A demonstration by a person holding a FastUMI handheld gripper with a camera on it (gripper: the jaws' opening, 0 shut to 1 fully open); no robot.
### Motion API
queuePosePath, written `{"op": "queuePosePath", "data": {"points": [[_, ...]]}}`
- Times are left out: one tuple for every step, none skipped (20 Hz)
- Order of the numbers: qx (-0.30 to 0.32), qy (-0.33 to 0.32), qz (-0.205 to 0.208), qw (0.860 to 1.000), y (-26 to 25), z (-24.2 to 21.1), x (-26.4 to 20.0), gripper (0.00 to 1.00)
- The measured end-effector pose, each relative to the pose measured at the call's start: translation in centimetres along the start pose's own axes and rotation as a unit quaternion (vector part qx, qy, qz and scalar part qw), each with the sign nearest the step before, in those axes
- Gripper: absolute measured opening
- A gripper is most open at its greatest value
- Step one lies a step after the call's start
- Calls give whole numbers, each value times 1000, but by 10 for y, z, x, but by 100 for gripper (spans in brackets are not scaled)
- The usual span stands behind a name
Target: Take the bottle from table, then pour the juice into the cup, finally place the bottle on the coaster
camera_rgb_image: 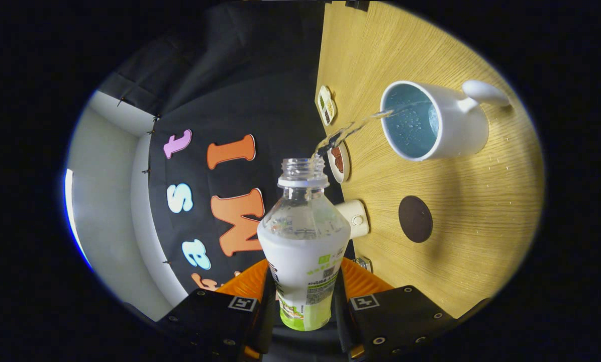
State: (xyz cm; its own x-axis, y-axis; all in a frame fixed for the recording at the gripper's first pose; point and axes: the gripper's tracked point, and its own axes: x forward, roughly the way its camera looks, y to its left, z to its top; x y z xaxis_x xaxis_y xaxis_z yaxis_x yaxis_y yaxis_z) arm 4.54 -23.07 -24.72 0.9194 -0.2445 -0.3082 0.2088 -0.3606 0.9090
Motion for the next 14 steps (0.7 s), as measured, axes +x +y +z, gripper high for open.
{"op": "queuePosePath", "data": {"points": [[3, -1, 3, 1000, 1, 0, 2, 53], [5, -2, 3, 1000, 1, 0, 1, 53], [6, -2, 2, 1000, 0, 0, 2, 53], [7, -2, 2, 1000, 0, 0, 1, 53], [7, -1, 2, 1000, 1, 0, 2, 53], [8, 0, 4, 1000, 3, -1, 2, 53], [11, 0, 7, 1000, 4, -1, 4, 53], [14, 1, 10, 1000, 7, -2, 5, 53], [19, 0, 12, 1000, 9, -2, 6, 53], [22, 0, 14, 1000, 11, -1, 7, 53], [25, 1, 14, 1000, 12, 0, 8, 53], [26, 0, 14, 1000, 12, 0, 9, 53], [28, 1, 14, 1000, 12, 0, 9, 53], [31, 1, 15, 999, 14, -1, 10, 53]]}}
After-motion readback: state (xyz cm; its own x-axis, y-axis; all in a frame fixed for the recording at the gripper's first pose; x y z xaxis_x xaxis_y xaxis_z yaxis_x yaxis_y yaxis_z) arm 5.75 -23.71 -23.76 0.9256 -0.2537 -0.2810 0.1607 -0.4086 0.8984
